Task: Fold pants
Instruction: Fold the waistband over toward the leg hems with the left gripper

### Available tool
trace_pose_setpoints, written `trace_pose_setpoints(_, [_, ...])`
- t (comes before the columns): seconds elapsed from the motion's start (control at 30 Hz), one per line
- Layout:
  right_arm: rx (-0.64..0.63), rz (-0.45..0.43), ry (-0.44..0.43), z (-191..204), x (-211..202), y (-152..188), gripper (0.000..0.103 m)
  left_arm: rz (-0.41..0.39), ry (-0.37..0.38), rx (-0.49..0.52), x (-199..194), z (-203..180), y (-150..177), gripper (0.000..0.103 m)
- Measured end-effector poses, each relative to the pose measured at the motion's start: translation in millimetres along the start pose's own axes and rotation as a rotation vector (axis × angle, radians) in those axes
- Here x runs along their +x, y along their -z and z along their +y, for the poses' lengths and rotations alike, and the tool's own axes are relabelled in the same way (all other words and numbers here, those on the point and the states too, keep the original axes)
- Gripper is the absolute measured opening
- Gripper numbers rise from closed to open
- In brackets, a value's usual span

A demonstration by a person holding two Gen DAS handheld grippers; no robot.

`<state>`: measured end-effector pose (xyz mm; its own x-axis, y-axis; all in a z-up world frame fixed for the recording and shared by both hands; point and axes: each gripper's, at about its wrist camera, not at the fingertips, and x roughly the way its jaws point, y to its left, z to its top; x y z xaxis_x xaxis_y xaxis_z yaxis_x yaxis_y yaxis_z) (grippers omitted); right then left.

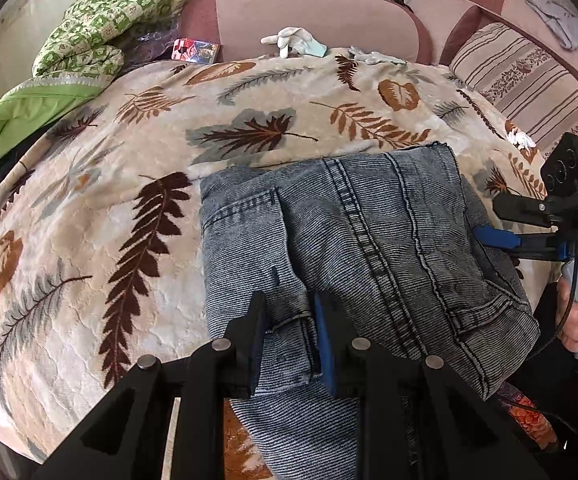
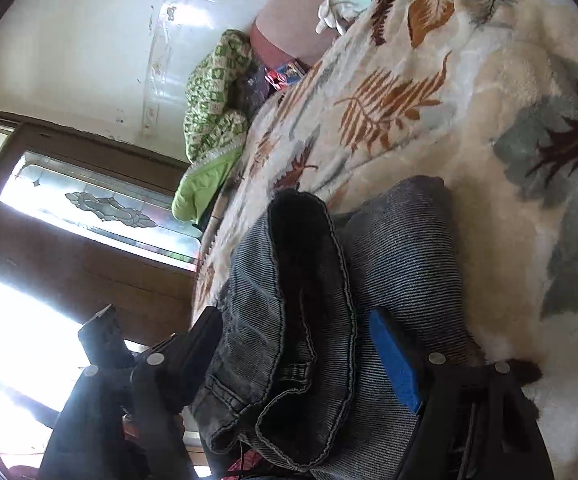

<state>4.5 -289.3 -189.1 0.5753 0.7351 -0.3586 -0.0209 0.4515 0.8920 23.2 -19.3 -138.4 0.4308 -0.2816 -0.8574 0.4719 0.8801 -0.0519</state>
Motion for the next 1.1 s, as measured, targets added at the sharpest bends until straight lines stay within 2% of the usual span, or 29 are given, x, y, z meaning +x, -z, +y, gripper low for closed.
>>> trace_pose_setpoints(0.1, [0.003,0.021,0.011,1.0,12.3,-1.8,0.081,0.009,0.007,0.006,14.7,-3.1,4.7,0.024])
trace_pose_setpoints(0.23, [-0.021,0.05,-0.059,20.4,20.6,4.3,0.081,-0.029,0.02,0.03,15.0,-3.7,9.3,0.024])
trace_pose_setpoints(0.3, [-0.07,0.053,-0.034,36.5,28.2,9.4,0.081,-0.032,0.058,0.002,14.0,3.3,9.8,0.024])
trace_pose_setpoints(0.33, [-0.1,0.042,-0.01,43.6,30.4,11.5,0.077,-0.033,0.079,-0.018,13.5,7.5,10.0,0.024])
trace_pose_setpoints(0.37, [-0.11,0.039,-0.002,48.4,33.2,12.3,0.058,-0.033,0.098,-0.037,13.0,11.2,10.0,0.024])
trace_pose_setpoints(0.43, [-0.113,0.044,0.04,54.7,40.0,12.4,0.03,-0.032,0.127,-0.067,12.3,15.8,10.5,0.024])
trace_pose_setpoints(0.47, [-0.124,0.033,0.075,57.2,39.5,14.1,0.028,-0.032,0.13,-0.073,12.0,15.8,10.4,0.024])
trace_pose_setpoints(0.57, [-0.166,0.004,0.138,65.5,32.6,18.7,0.023,-0.038,0.108,-0.04,11.3,5.4,8.5,0.024])
trace_pose_setpoints(0.7, [-0.158,-0.03,0.117,64.6,9.8,13.6,0.021,-0.058,0.117,0.029,7.8,-24.2,2.6,0.023])
trace_pose_setpoints(0.77, [-0.161,-0.046,0.124,63.6,-2.8,12.8,0.016,-0.045,0.108,0.063,11.2,-41.0,-0.7,0.004])
trace_pose_setpoints(0.8, [-0.158,-0.058,0.122,60.9,-10.7,13.3,0.014,-0.042,0.108,0.068,13.4,-46.5,-1.2,0.0])
trace_pose_setpoints(0.93, [-0.105,-0.067,0.127,37.8,-31.4,14.5,0.013,-0.055,0.044,0.108,22.3,-65.2,-0.4,0.0])
trace_pose_setpoints(1.0, [-0.038,-0.072,0.137,19.7,-34.0,13.9,0.015,-0.055,0.055,0.104,21.6,-62.3,0.6,0.0])
trace_pose_setpoints(1.1, [0.078,-0.048,0.014,-6.0,-29.1,9.4,0.02,-0.038,0.111,0.06,21.1,-49.8,-0.1,0.0])
